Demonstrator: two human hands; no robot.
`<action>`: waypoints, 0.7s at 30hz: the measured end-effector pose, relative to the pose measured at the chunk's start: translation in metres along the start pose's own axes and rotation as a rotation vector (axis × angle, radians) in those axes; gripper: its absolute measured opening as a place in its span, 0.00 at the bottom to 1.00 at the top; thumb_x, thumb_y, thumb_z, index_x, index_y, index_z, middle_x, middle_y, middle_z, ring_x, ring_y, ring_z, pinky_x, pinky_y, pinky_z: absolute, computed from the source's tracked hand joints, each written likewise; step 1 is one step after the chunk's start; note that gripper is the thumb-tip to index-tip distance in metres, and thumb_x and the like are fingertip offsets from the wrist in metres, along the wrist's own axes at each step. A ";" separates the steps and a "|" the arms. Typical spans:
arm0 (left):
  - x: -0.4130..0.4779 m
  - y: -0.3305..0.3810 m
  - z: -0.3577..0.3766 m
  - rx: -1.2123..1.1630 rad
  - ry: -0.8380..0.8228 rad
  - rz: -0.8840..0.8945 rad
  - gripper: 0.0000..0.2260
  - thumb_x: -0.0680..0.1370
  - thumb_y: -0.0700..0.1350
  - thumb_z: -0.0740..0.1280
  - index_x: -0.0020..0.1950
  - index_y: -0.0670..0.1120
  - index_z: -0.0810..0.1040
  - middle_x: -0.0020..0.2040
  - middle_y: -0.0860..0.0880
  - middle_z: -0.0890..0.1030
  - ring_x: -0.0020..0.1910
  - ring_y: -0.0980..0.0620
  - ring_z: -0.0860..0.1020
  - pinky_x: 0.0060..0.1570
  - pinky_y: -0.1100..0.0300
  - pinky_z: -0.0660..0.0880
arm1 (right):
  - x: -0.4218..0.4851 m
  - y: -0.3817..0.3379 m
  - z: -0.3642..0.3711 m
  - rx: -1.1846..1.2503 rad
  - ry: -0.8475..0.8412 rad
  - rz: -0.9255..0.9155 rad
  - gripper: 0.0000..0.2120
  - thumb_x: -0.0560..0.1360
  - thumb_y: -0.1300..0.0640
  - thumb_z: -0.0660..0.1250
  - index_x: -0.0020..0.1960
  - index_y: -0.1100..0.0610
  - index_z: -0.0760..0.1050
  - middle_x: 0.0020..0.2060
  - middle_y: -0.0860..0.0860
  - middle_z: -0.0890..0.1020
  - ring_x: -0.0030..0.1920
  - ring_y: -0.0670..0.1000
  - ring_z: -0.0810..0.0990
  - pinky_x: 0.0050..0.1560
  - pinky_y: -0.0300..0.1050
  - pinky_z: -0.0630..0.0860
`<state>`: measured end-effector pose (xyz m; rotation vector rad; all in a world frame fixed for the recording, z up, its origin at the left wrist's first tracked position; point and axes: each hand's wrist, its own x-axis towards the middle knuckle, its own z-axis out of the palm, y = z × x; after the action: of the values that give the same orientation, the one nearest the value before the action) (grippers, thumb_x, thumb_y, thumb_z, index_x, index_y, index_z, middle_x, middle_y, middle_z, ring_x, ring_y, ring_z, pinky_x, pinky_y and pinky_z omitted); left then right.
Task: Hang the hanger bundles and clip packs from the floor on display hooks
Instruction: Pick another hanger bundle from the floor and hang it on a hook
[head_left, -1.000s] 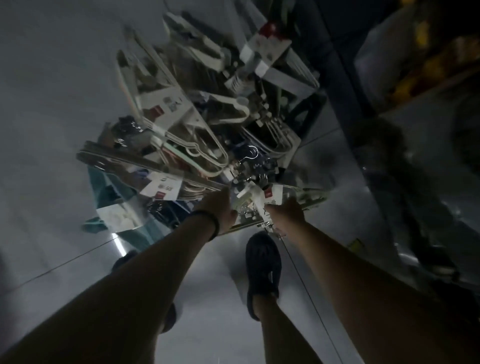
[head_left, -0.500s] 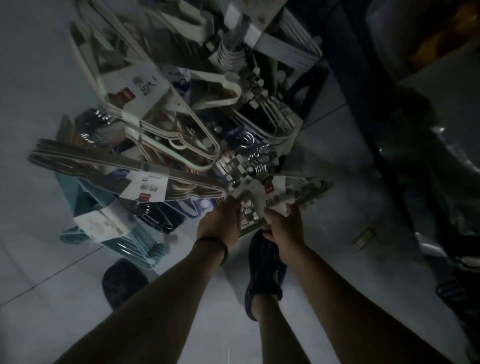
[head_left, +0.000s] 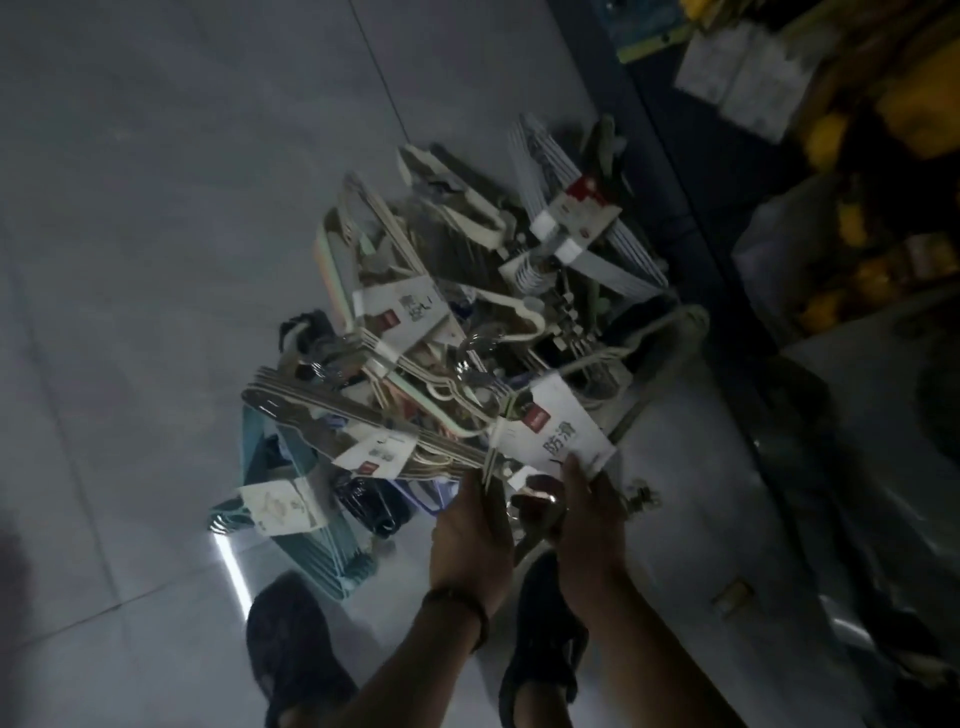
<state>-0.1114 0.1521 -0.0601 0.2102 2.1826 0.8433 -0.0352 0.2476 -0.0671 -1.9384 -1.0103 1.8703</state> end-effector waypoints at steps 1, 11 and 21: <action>0.002 0.007 -0.005 -0.069 0.037 -0.008 0.09 0.86 0.54 0.57 0.49 0.56 0.73 0.40 0.54 0.81 0.35 0.57 0.78 0.34 0.57 0.72 | -0.002 -0.011 0.014 0.024 -0.036 -0.049 0.15 0.82 0.44 0.68 0.59 0.56 0.79 0.44 0.56 0.86 0.41 0.58 0.85 0.40 0.53 0.82; 0.060 0.045 -0.075 -0.614 -0.045 -0.045 0.12 0.82 0.61 0.64 0.62 0.59 0.78 0.57 0.56 0.85 0.58 0.53 0.83 0.60 0.45 0.79 | 0.020 -0.082 0.105 -0.001 -0.338 -0.213 0.18 0.85 0.49 0.65 0.70 0.57 0.75 0.40 0.52 0.84 0.36 0.51 0.79 0.32 0.43 0.74; 0.085 0.047 -0.201 -1.456 -0.686 -0.410 0.56 0.66 0.85 0.53 0.81 0.47 0.66 0.84 0.43 0.60 0.83 0.35 0.55 0.79 0.30 0.41 | 0.014 -0.174 0.102 -0.539 -0.762 -0.359 0.15 0.83 0.66 0.65 0.62 0.50 0.83 0.55 0.41 0.87 0.52 0.57 0.86 0.56 0.59 0.83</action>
<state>-0.3192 0.1214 0.0148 -0.5699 0.5969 1.5596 -0.1850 0.3548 0.0174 -1.0708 -2.0945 2.2967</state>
